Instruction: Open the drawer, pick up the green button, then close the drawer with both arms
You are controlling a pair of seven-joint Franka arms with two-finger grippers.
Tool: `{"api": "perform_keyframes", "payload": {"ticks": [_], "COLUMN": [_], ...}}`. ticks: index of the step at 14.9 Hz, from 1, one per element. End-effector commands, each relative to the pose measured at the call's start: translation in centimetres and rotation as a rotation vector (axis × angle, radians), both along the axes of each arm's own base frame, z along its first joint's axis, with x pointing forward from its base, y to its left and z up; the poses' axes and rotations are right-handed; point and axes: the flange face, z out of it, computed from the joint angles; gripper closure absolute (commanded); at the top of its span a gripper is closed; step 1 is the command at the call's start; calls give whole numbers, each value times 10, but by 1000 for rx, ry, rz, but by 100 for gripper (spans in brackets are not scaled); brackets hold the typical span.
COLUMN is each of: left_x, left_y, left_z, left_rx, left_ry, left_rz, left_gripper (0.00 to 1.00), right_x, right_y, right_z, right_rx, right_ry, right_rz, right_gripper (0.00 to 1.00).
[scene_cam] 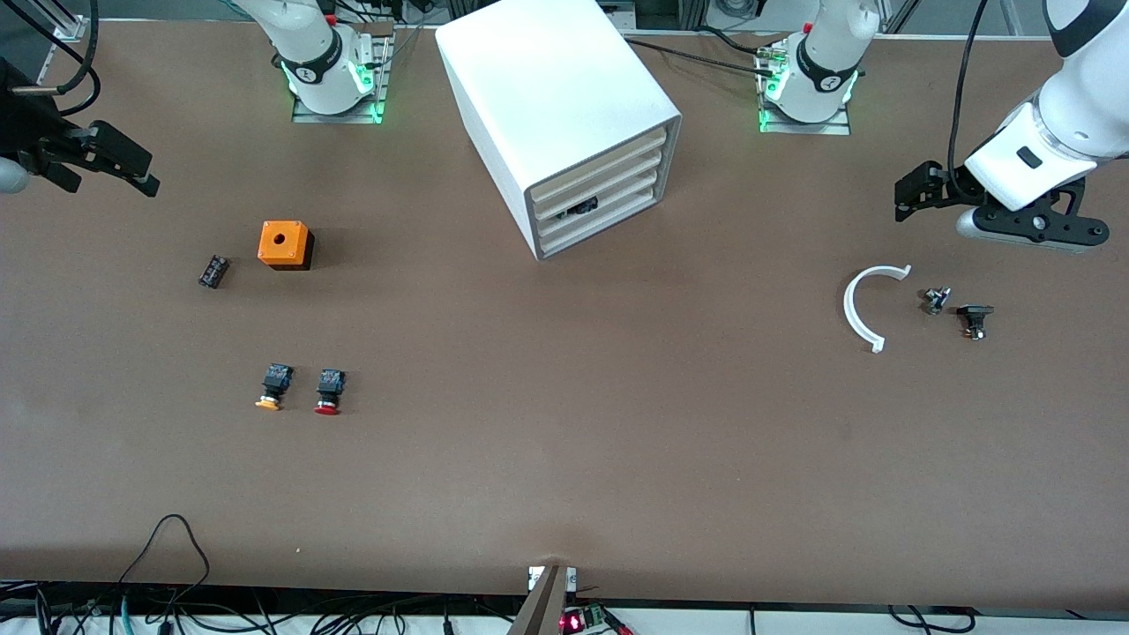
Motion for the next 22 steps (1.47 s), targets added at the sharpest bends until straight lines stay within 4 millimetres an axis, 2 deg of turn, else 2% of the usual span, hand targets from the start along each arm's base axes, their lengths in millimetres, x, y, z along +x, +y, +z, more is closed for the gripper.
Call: {"api": "perform_keyframes", "payload": {"ticks": [1,4,6,7,9,13,16,18,22], "left_x": [3,4,3,4,3,2,1,-6,-29], "left_y": [-1,-1,-2,-2,-8,-18,-32,-38,-79], "left_z": [7,6,7,6,7,11,14,9,-3], "left_rx": [-2,-2,-3,-3,-2,-1,-3,-12,-156], "left_ry": [5,7,6,7,6,-2,-6,51,239], "left_rz": [13,13,18,18,10,24,7,-15,-69], "left_gripper": [0,0,0,0,0,0,0,0,0], "right_x": [1,4,9,4,6,30,44,55,72], "right_y": [-2,-2,-4,-2,-3,-5,5,9,23], "right_z": [4,12,1,-9,-16,-57,-83,-101,-132], "right_rx": [-1,-2,0,2,8,6,6,7,3], "right_ry": [11,-13,20,62,73,120,146,151,157], "right_rz": [-6,5,-6,-11,-14,-1,12,11,23], "right_gripper": [0,0,0,0,0,0,0,0,0]}}
